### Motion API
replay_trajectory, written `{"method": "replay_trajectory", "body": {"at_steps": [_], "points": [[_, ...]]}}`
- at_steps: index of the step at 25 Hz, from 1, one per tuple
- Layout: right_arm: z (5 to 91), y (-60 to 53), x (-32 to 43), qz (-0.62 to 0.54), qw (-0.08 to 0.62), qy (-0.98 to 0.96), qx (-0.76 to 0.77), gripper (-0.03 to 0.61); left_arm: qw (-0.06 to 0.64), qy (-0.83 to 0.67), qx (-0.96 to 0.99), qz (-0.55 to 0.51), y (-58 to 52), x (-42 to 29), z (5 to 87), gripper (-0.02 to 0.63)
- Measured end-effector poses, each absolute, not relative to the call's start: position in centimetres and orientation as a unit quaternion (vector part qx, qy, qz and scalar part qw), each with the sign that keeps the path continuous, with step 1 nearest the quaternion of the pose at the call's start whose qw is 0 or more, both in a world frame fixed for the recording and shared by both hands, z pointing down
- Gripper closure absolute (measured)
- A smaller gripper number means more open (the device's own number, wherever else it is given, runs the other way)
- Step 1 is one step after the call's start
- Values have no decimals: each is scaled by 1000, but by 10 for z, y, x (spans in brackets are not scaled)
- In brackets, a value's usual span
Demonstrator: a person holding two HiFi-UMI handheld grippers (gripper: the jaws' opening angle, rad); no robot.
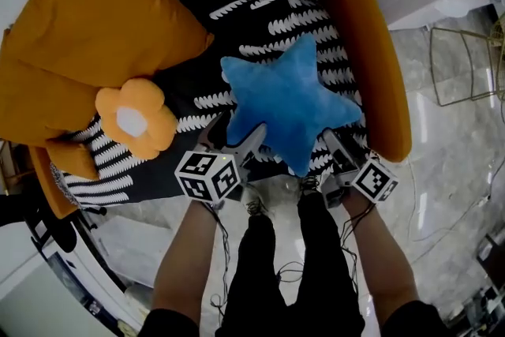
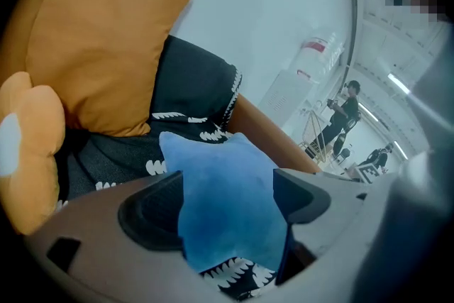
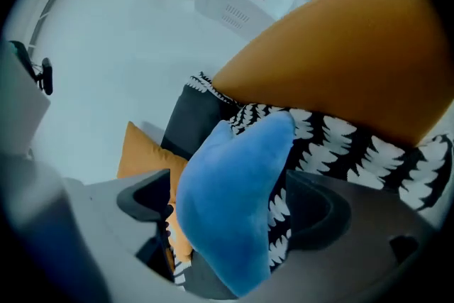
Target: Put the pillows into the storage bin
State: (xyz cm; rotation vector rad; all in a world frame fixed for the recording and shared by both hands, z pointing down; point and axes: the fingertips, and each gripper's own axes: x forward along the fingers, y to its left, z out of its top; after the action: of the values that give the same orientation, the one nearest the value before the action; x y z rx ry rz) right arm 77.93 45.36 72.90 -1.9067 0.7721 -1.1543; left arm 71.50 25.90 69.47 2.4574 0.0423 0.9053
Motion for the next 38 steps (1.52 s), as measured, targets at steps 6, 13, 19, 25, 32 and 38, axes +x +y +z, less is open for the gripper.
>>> {"method": "replay_trajectory", "body": {"at_steps": [6,13,19,25,32,38], "points": [[763,446,783,-459,433,282,-723,46,296,17,895,333,243,716,722,210],[773,418,784,-461,416,332,-710,44,355,46,873,331,242,723,748,175],[766,396,787,-457,414,387,-685,43,386,71,861,322,234,727,756,169],[767,385,788,-445,408,405,-686,66,425,80,848,308,231,724,763,170],[751,379,784,-437,394,426,-687,152,444,81,840,302,235,712,755,181],[731,371,784,-436,382,440,-686,207,463,61,836,288,233,702,745,233]]}}
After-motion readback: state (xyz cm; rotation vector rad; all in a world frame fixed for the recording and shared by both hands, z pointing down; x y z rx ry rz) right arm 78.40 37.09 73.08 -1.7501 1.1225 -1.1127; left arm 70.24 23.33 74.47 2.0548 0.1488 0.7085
